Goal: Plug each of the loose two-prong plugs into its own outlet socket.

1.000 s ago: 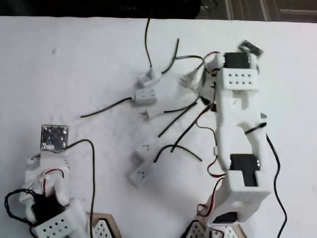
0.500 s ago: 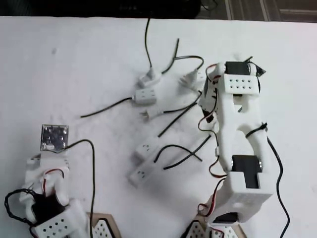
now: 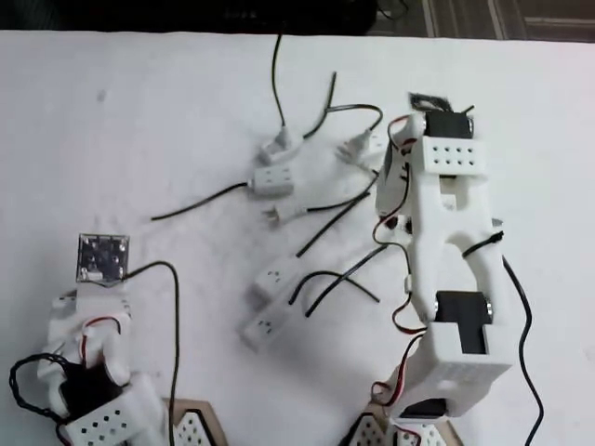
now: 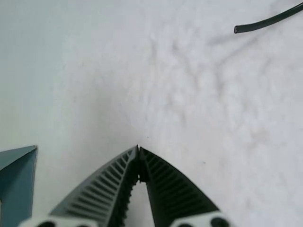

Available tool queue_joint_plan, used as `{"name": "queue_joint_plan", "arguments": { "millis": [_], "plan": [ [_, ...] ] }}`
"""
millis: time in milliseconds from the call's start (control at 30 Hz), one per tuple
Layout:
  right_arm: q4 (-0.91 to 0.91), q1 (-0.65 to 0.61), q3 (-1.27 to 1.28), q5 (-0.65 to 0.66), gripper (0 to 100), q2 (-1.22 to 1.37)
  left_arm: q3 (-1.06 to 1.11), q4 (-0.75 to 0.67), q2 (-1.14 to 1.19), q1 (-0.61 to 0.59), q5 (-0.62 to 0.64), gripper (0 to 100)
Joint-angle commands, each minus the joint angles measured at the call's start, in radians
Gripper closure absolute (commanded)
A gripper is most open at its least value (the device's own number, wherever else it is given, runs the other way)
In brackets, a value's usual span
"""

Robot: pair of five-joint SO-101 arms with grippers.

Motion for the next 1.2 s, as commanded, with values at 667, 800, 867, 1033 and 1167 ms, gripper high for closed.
{"name": "queue_joint_plan", "arguments": {
  "millis": [667,800,867,1033,1167],
  "plan": [
    [-0.275,0.044,0.516,1.077,77.5,-0.430,-0.006,0.005,-0.013,-0.002,0.005,98],
    [-0.524,0.068,0.667,1.191,75.5,-0.429,-0.006,0.005,-0.013,-0.002,0.005,98],
    [-0.625,0.068,0.744,1.221,75.5,-0.429,-0.006,0.005,-0.013,-0.002,0.005,98],
    [-0.800,0.070,0.856,1.218,75.2,-0.427,-0.006,0.005,-0.013,-0.002,0.005,98],
    [-0.862,0.067,0.879,1.218,75.2,-0.372,-0.006,0.005,-0.013,-0.002,0.005,98]
  ]
}}
